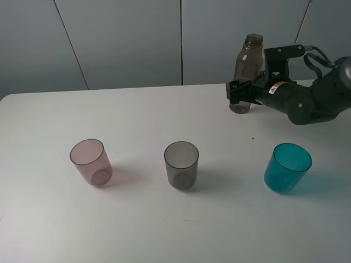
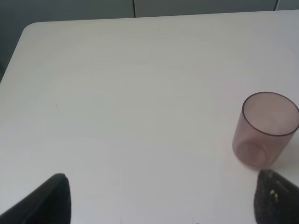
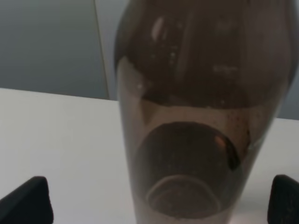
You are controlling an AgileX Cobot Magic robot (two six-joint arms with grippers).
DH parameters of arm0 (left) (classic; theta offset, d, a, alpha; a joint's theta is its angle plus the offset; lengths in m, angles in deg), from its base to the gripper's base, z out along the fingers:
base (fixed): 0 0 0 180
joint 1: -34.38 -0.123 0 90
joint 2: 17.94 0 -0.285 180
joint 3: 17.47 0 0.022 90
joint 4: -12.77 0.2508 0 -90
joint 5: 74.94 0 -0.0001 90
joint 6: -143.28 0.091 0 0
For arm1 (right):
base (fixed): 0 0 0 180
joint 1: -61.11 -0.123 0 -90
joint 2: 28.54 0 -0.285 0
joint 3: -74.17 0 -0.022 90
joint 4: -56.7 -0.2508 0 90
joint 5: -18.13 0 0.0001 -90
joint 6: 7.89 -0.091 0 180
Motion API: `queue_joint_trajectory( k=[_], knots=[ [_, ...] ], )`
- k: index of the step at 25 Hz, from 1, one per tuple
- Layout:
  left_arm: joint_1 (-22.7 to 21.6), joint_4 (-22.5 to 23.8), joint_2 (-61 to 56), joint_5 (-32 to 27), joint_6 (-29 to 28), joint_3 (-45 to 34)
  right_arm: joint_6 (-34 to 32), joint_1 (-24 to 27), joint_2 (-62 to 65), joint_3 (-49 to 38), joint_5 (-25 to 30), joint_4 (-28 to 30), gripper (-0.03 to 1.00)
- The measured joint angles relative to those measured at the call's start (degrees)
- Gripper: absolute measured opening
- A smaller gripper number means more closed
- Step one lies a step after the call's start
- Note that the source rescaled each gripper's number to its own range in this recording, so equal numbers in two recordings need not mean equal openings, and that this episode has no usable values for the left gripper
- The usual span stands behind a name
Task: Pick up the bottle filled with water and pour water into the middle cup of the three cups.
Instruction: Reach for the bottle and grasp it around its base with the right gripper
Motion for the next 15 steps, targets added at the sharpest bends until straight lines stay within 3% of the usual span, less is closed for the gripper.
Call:
queue_joint_trajectory(
  k=[15],
  knots=[
    [0.0, 0.0, 0.0, 0.0, 0.0, 0.0, 0.0, 0.0, -1.67, 0.0, -1.87, -2.46, 1.0]
  ],
)
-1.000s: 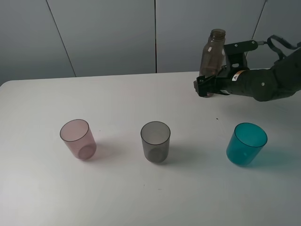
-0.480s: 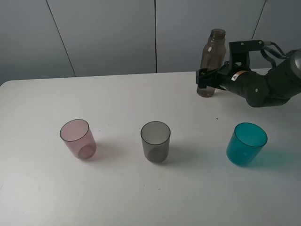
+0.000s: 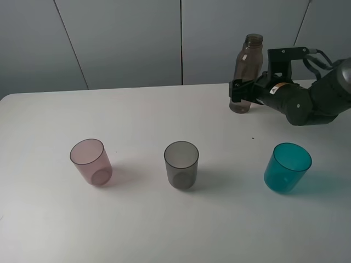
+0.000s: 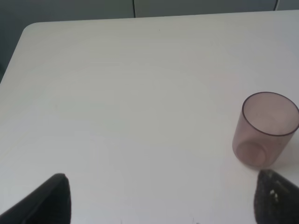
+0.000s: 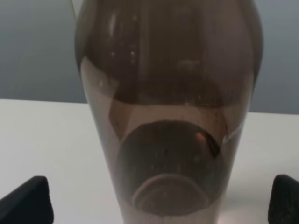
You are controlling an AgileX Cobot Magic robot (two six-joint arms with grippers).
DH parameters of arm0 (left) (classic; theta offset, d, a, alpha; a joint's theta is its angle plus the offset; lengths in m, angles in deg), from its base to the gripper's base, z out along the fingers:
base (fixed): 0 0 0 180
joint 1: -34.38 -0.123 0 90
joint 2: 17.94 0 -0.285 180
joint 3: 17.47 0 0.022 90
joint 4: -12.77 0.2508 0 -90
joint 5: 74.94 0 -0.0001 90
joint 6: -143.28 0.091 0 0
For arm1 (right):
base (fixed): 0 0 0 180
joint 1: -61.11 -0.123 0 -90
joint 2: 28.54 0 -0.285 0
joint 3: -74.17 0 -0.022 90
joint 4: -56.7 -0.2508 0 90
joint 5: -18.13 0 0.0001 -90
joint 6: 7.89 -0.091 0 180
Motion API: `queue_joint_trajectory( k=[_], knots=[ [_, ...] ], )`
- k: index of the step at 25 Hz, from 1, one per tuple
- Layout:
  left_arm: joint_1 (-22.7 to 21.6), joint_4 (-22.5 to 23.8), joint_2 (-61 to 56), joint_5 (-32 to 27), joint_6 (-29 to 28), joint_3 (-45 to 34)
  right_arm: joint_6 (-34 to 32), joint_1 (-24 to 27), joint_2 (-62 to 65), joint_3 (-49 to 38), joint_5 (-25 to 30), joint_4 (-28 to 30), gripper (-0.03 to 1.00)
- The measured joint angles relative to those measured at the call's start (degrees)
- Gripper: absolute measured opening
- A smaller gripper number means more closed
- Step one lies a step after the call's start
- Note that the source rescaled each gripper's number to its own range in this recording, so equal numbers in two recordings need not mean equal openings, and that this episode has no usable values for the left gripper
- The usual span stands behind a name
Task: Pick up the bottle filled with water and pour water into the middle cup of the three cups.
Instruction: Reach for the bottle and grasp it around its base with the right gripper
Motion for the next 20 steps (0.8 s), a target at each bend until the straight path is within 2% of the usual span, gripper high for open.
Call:
queue_joint_trajectory(
  k=[20],
  knots=[
    [0.0, 0.0, 0.0, 0.0, 0.0, 0.0, 0.24, 0.0, -8.79, 8.01, -3.06, 0.0, 1.0]
  ],
)
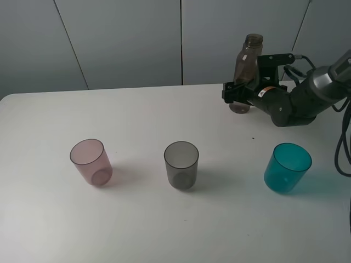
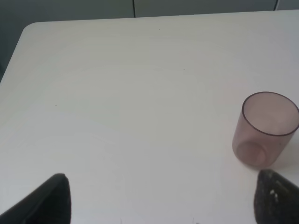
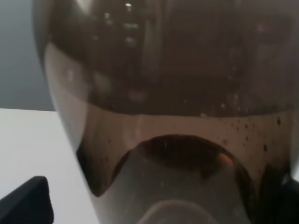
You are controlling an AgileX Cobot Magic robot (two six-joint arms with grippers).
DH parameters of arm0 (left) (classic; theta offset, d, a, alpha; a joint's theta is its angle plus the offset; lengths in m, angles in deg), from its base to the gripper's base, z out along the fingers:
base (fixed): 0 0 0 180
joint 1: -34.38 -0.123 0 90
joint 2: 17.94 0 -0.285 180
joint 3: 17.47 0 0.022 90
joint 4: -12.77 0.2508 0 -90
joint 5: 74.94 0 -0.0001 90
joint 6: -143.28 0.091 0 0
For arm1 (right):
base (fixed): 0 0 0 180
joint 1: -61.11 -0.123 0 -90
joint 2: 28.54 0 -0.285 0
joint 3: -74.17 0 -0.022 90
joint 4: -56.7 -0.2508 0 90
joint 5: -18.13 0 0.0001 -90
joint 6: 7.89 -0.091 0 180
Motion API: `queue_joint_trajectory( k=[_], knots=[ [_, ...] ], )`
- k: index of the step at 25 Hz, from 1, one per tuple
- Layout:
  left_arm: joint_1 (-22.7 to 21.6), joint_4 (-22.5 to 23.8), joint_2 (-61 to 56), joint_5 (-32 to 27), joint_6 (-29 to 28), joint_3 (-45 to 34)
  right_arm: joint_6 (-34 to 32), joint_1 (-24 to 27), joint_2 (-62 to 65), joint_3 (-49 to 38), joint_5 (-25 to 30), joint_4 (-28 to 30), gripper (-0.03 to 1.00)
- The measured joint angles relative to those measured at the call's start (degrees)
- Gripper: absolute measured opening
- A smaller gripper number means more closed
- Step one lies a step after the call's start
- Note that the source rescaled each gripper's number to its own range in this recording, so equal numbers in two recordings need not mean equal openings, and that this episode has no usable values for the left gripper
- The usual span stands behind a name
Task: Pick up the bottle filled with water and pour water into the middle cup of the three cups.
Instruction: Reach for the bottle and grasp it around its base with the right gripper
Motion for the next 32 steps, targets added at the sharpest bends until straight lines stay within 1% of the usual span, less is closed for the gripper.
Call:
queue_joint_trajectory(
  k=[9, 13, 17, 20, 27, 32],
  knots=[
    [0.0, 0.0, 0.0, 0.0, 0.0, 0.0, 0.91, 0.0, -0.62, 2.4, -0.39, 0.0, 1.0],
    [0.0, 0.0, 0.0, 0.0, 0.0, 0.0, 1.43, 0.33, -0.65, 2.4, -2.11, 0.0, 1.0],
    [0.0, 0.0, 0.0, 0.0, 0.0, 0.0, 1.51, 0.33, -0.86, 2.4, -2.59, 0.0, 1.0],
    [0.0, 0.0, 0.0, 0.0, 0.0, 0.0, 1.04, 0.33, -0.96, 2.4, -2.92, 0.0, 1.0],
    [0.0, 0.0, 0.0, 0.0, -0.09, 0.0, -2.37, 0.33, -2.32, 4.31, -3.45, 0.0, 1.0],
    [0.0, 0.0, 0.0, 0.0, -0.3, 0.0, -2.97, 0.33, -2.46, 4.65, -3.45, 0.0, 1.0]
  ],
)
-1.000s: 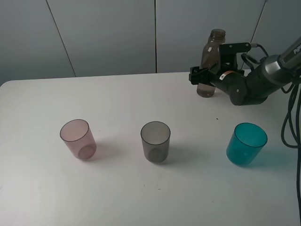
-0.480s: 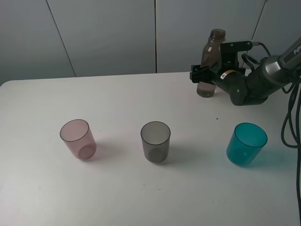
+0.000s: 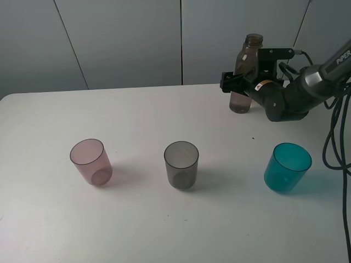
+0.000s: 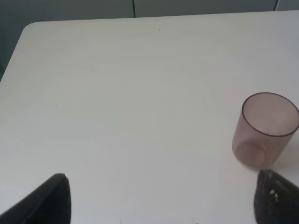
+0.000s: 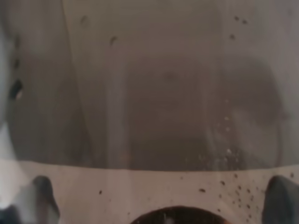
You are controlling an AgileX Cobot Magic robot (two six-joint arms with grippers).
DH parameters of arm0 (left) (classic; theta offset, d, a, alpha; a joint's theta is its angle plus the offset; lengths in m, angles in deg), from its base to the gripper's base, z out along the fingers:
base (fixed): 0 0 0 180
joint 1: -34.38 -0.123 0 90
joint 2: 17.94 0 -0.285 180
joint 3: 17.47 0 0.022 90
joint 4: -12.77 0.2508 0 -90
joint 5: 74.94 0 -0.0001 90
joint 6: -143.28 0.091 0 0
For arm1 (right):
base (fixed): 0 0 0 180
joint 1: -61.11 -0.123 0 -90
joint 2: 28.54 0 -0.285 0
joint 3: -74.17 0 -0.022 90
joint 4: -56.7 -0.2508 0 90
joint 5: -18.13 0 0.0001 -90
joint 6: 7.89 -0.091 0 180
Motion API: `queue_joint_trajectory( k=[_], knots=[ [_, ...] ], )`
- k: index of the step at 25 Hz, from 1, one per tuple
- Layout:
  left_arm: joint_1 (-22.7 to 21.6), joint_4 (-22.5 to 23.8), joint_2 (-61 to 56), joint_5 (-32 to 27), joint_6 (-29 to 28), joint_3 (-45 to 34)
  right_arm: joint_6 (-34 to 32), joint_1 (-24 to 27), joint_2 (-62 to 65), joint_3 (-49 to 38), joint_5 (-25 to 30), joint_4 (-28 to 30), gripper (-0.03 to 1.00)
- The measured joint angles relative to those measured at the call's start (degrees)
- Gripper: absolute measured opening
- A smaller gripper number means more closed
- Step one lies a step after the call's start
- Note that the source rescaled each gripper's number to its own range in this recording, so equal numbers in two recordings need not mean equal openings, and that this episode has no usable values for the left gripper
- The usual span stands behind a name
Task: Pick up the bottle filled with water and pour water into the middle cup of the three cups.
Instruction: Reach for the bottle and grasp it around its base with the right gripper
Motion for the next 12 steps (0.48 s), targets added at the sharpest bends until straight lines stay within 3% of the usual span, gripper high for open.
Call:
queue_joint_trajectory(
  k=[11, 12],
  knots=[
    [0.0, 0.0, 0.0, 0.0, 0.0, 0.0, 0.38, 0.0, -0.04, 0.0, 0.0, 0.0, 1.0],
    [0.0, 0.0, 0.0, 0.0, 0.0, 0.0, 0.38, 0.0, -0.04, 0.0, 0.0, 0.0, 0.88]
  ],
)
